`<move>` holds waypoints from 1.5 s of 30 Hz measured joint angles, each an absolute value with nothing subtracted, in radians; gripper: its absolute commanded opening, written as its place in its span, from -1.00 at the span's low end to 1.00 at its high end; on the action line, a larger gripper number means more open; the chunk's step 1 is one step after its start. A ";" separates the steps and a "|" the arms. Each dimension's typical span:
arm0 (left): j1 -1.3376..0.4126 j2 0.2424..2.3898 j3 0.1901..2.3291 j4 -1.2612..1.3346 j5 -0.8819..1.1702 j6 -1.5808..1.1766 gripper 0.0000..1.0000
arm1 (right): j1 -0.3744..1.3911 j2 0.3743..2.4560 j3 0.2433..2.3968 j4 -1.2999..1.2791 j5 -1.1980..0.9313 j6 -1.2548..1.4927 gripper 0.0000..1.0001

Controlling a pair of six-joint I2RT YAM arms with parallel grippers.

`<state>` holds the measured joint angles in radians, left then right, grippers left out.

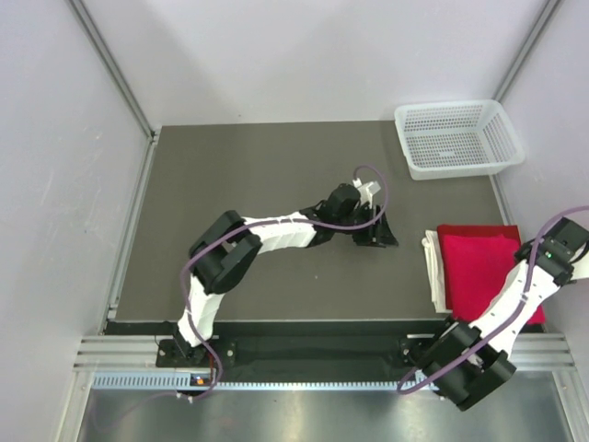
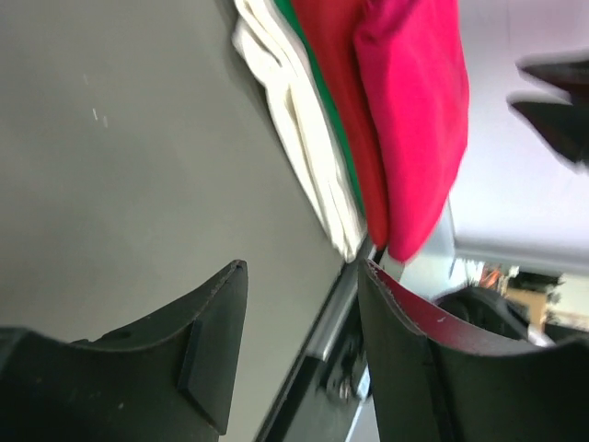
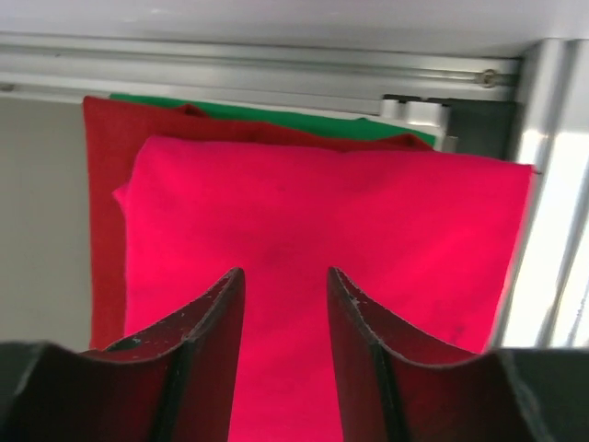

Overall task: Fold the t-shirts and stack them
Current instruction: Neatly place the folded tshirt to the corner, then reset both grippers

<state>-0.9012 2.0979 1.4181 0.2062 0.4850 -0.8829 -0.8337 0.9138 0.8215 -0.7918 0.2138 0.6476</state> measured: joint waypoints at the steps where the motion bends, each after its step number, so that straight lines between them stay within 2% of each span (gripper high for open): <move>1: -0.902 2.059 1.384 0.200 0.484 -0.865 0.12 | -0.833 0.928 0.818 -0.776 0.195 0.651 -0.23; 15: -0.901 1.617 1.067 0.074 0.371 -0.721 0.12 | -0.813 1.114 0.752 -0.503 0.093 0.718 -0.29; 21: -0.901 1.448 0.997 -0.014 0.292 -0.698 0.13 | -0.813 1.199 0.754 -0.429 0.110 0.697 -0.28; 26: -0.901 1.311 0.992 -0.096 0.225 -0.673 0.16 | -0.802 1.216 0.790 -0.476 0.112 0.656 -0.20; 29: -0.901 1.222 1.004 -0.168 0.151 -0.633 0.18 | -0.780 1.172 0.864 -0.528 0.120 0.621 -0.05; 35: -0.900 1.111 1.107 -0.295 0.022 -0.563 0.22 | -0.677 1.006 1.016 -0.653 0.097 0.546 0.45; 37: -0.899 1.081 1.126 -0.317 -0.019 -0.550 0.22 | -0.587 0.976 1.052 -0.695 0.059 0.518 0.67; 38: -0.898 1.066 1.125 -0.325 -0.030 -0.545 0.24 | -0.526 0.960 1.062 -0.715 0.031 0.507 0.99; 40: -0.898 1.033 1.115 -0.344 -0.047 -0.526 0.47 | -0.421 0.925 1.061 -0.757 -0.015 0.492 0.99; 42: -0.897 0.994 1.093 -0.372 -0.051 -0.513 0.98 | -0.318 0.851 1.050 -0.797 -0.080 0.486 0.99; 45: -0.897 0.942 1.072 -0.434 -0.047 -0.498 0.98 | -0.256 0.699 1.034 -0.844 -0.158 0.482 0.99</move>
